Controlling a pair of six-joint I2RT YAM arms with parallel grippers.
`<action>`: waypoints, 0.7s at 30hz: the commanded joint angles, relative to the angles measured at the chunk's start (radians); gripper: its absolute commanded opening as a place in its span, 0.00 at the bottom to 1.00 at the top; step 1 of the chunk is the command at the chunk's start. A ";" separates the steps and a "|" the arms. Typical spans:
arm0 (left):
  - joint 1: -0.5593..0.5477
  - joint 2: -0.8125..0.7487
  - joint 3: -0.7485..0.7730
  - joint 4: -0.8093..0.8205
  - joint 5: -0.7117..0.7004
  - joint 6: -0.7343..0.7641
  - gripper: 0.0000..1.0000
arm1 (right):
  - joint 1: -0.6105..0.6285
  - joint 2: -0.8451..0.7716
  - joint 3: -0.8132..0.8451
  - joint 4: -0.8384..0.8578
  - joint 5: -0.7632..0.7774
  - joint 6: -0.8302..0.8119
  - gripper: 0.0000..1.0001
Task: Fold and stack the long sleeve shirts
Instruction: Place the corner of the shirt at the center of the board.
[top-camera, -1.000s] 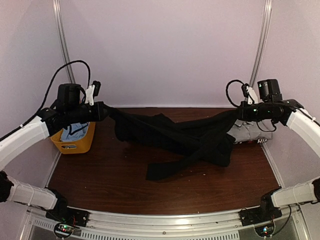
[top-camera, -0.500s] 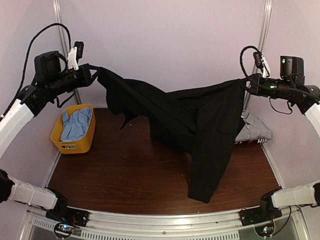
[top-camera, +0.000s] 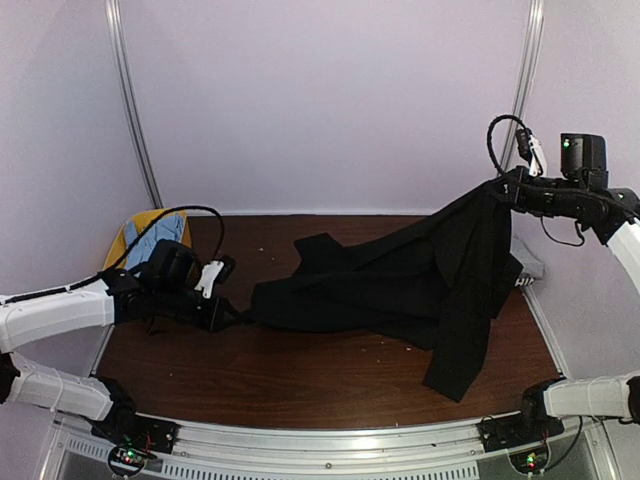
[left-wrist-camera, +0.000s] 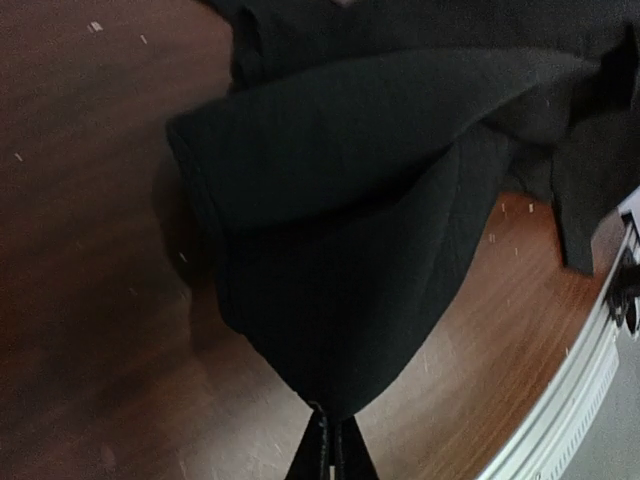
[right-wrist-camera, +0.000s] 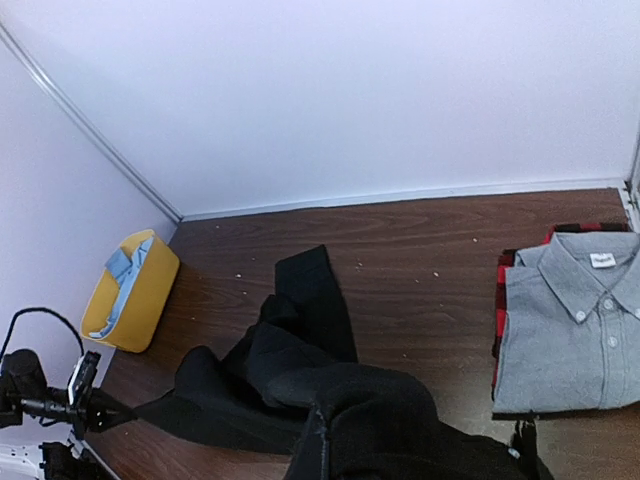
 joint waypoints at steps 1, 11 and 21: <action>-0.134 -0.032 -0.085 0.006 0.039 -0.055 0.00 | -0.009 -0.069 -0.087 0.013 0.152 0.052 0.00; -0.351 0.200 -0.085 0.024 0.134 -0.048 0.00 | -0.010 -0.122 -0.142 -0.022 0.393 0.068 0.00; -0.352 0.241 0.069 0.075 0.215 0.075 0.48 | -0.011 -0.119 -0.319 0.023 0.479 0.056 0.00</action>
